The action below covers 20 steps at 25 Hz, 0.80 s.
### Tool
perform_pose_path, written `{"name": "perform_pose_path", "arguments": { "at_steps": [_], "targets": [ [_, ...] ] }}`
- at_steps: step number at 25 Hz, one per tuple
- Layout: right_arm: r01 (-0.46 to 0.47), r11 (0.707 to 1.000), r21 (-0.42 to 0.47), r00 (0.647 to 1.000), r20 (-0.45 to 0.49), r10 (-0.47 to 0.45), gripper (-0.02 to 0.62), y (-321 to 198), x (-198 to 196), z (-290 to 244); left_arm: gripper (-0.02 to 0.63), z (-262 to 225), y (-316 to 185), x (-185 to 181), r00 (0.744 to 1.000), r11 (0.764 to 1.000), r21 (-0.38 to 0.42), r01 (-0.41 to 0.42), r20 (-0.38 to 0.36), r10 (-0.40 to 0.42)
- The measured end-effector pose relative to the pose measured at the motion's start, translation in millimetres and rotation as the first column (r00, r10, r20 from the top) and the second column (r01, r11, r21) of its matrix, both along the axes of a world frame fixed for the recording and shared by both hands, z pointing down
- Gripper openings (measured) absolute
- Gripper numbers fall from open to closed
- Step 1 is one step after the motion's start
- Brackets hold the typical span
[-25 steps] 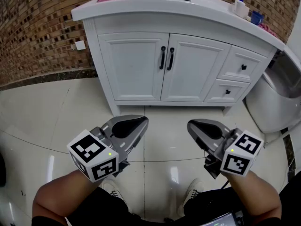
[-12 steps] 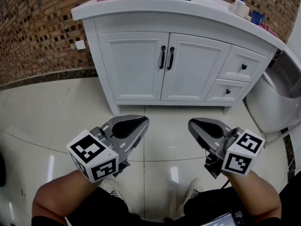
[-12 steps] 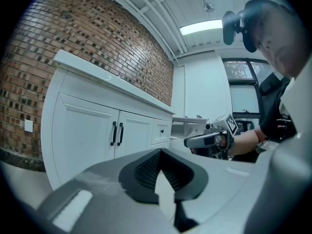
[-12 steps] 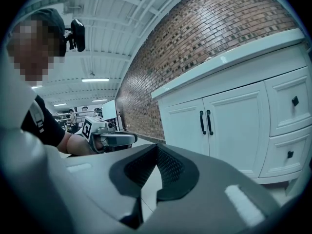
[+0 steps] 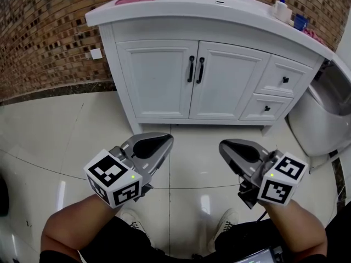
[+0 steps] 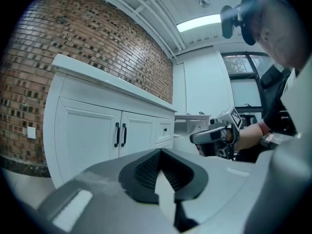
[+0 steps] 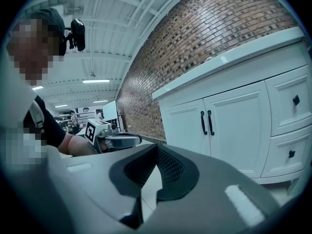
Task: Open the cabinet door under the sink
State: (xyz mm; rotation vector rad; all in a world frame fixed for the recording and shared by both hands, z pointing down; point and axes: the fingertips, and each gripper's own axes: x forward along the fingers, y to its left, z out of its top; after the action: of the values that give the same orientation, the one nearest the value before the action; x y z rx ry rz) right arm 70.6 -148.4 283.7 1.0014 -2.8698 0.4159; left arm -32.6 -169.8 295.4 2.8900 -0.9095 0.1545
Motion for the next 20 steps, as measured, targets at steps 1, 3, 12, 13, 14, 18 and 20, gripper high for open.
{"name": "perform_pose_path", "arguments": {
  "at_steps": [1, 3, 12, 13, 14, 18, 20],
  "targets": [
    [-0.001, 1.0, 0.0, 1.0, 0.001, 0.001, 0.005, -1, 1, 0, 0.008, 0, -1, 2, 1.0, 1.0, 0.007, -0.007, 0.001, 0.007],
    [-0.006, 1.0, 0.003, 1.0, 0.008, 0.006, 0.005, -3, 3, -1, 0.008, 0, -3, 5, 1.0, 0.999, 0.03, -0.017, 0.003, 0.017],
    [-0.019, 1.0, -0.011, 0.997, 0.07, 0.019, 0.005, -8, 11, -6, 0.047, -7, -42, 18, 0.998, 0.996, 0.089, 0.01, 0.055, -0.015],
    [-0.016, 1.0, -0.01, 0.997, 0.072, 0.016, 0.005, -8, 10, -7, 0.062, -5, -50, 19, 0.998, 0.996, 0.089, 0.018, 0.061, -0.024],
    [-0.012, 1.0, -0.007, 0.997, 0.074, 0.013, 0.005, -8, 10, -7, 0.069, -4, -58, 21, 0.997, 0.995, 0.096, 0.028, 0.071, -0.035],
    [-0.008, 1.0, -0.002, 0.997, 0.075, 0.008, 0.005, -9, 13, -7, 0.103, -1, -98, 32, 0.993, 0.988, 0.135, 0.072, 0.084, -0.083],
    [-0.011, 1.0, -0.006, 0.997, 0.081, 0.012, 0.005, -11, 14, -6, 0.104, -2, -116, 39, 0.992, 0.986, 0.142, 0.092, 0.068, -0.103]
  ]
}}
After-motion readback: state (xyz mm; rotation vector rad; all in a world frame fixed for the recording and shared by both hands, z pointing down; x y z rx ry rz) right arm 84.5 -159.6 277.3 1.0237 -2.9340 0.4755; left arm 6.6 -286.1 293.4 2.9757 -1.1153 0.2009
